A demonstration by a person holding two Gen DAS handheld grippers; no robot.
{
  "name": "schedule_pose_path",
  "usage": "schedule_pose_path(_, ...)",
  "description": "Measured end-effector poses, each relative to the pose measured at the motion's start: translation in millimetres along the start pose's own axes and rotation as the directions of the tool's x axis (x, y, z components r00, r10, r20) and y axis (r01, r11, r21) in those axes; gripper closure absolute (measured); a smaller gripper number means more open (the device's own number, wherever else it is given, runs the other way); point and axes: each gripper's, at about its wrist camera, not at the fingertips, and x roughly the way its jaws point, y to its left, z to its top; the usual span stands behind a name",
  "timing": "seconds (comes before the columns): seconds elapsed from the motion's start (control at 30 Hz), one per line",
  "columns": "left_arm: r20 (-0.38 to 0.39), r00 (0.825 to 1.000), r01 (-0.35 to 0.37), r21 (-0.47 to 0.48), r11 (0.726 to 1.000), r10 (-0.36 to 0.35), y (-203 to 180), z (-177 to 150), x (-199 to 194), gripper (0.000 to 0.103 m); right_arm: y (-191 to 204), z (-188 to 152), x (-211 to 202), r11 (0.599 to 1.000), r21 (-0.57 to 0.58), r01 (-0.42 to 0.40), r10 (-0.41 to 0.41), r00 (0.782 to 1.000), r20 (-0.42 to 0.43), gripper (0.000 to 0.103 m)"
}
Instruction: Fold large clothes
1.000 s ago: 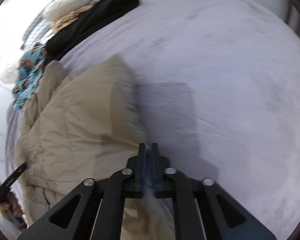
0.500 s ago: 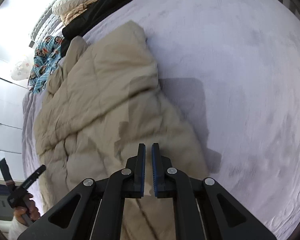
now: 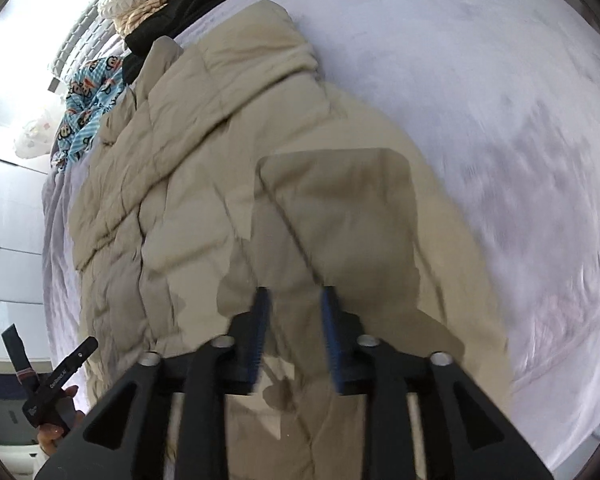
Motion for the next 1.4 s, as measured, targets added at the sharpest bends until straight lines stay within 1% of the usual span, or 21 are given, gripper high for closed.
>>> schedule_pose_path(0.03,-0.006,1.000,0.001,0.002,1.000,-0.001,3.3,-3.5,-2.1,0.001,0.5,-6.7,-2.1,1.000,0.009,0.001,-0.001,1.000,0.004,0.053)
schedule_pose_path(0.1,-0.011,1.000,-0.004,0.016,1.000,0.004,8.0,-11.8,-7.1,0.001,1.0,-19.3,-6.0,0.999,0.036,-0.015,0.015,1.000,0.005,0.031)
schedule_pose_path(0.17,-0.017,1.000,-0.009,0.030,1.000,0.010,11.8,-19.5,-10.1,0.001,-0.6,-32.5,-8.9,0.996,0.074,-0.047,0.047,0.999,0.001,0.017)
schedule_pose_path(0.27,-0.032,0.999,-0.009,0.023,1.000,0.010,20.4,-29.7,-11.9,0.001,-5.2,-50.8,-14.7,0.991,0.114,-0.073,0.072,0.997,0.010,0.016)
schedule_pose_path(0.33,-0.042,0.999,-0.001,0.014,1.000,0.002,25.8,-35.7,-12.5,0.001,-7.6,-61.7,-20.6,0.991,0.114,-0.070,0.068,0.997,0.023,0.007)
schedule_pose_path(0.47,-0.050,0.999,0.002,0.009,1.000,-0.001,37.4,-47.9,-15.4,0.001,-19.8,-77.0,-31.4,0.982,0.159,-0.098,0.091,0.994,0.052,0.006)
schedule_pose_path(0.57,-0.053,0.998,0.032,-0.002,0.999,-0.032,49.1,-58.3,-22.3,0.001,-34.9,-85.8,-34.8,0.962,0.239,-0.134,0.122,0.990,0.064,0.006)
schedule_pose_path(0.6,-0.053,0.997,0.046,-0.013,0.999,-0.047,55.3,-62.6,-25.7,0.001,-38.9,-88.6,-35.3,0.955,0.261,-0.144,0.132,0.989,0.065,0.004)
schedule_pose_path(0.63,-0.055,0.997,0.055,-0.022,0.998,-0.056,59.9,-65.3,-28.1,0.001,-43.9,-92.2,-35.4,0.944,0.289,-0.159,0.146,0.987,0.068,0.000)
schedule_pose_path(0.73,-0.055,0.997,0.056,-0.052,0.997,-0.059,76.4,-74.3,-35.3,0.002,-53.2,-101.3,-36.5,0.920,0.342,-0.189,0.172,0.982,0.081,0.000)
schedule_pose_path(0.83,-0.048,0.997,0.054,-0.051,0.997,-0.056,86.9,-83.1,-41.1,0.002,-55.9,-106.6,-39.4,0.916,0.356,-0.183,0.162,0.983,0.089,0.000)
schedule_pose_path(0.9,-0.064,0.994,0.083,-0.061,0.995,-0.087,93.6,-89.3,-42.6,0.002,-63.4,-110.4,-41.2,0.911,0.378,-0.164,0.139,0.986,0.093,0.000)
schedule_pose_path(0.97,-0.087,0.982,0.161,-0.088,0.983,-0.168,100.0,-95.7,-43.7,0.002,-73.9,-112.9,-40.7,0.893,0.416,-0.170,0.150,0.985,0.082,0.000)
schedule_pose_path(1.0,-0.090,0.972,0.206,-0.116,0.972,-0.217,103.4,-99.4,-45.2,0.002,-82.2,-116.6,-40.2,0.870,0.454,-0.190,0.170,0.982,0.084,0.000)
schedule_pose_path(1.07,-0.095,0.946,0.293,-0.163,0.942,-0.311,108.8,-106.2,-47.0,0.002,-91.9,-122.3,-40.0,0.841,0.493,-0.221,0.201,0.975,0.094,0.000)
schedule_pose_path(1.1,-0.105,0.931,0.329,-0.177,0.928,-0.350,109.5,-109.1,-45.7,0.002,-94.8,-124.2,-39.3,0.834,0.502,-0.229,0.211,0.973,0.093,0.000)
schedule_pose_path(1.13,-0.126,0.911,0.365,-0.193,0.911,-0.392,109.1,-113.0,-42.1,0.002,-95.9,-125.4,-38.7,0.832,0.503,-0.233,0.215,0.972,0.093,0.000)
schedule_pose_path(1.2,-0.164,0.893,0.384,-0.213,0.899,-0.420,105.8,-119.8,-34.6,0.002,-94.0,-126.4,-36.4,0.837,0.496,-0.230,0.217,0.972,0.086,0.000)
schedule_pose_path(1.27,-0.189,0.882,0.386,-0.232,0.893,-0.431,104.0,-126.4,-26.6,0.002,-90.3,-126.4,-32.7,0.840,0.490,-0.233,0.227,0.971,0.072,0.000)
schedule_pose_path(1.33,-0.189,0.872,0.396,-0.271,0.877,-0.452,103.7,-131.0,-16.8,0.002,-86.7,-125.2,-28.6,0.841,0.484,-0.241,0.241,0.969,0.063,0.000)
schedule_pose_path(1.4,-0.171,0.869,0.400,-0.309,0.863,-0.464,102.4,-127.6,-6.3,0.002,-86.0,-124.3,-23.3,0.840,0.486,-0.242,0.244,0.968,0.060,0.000)
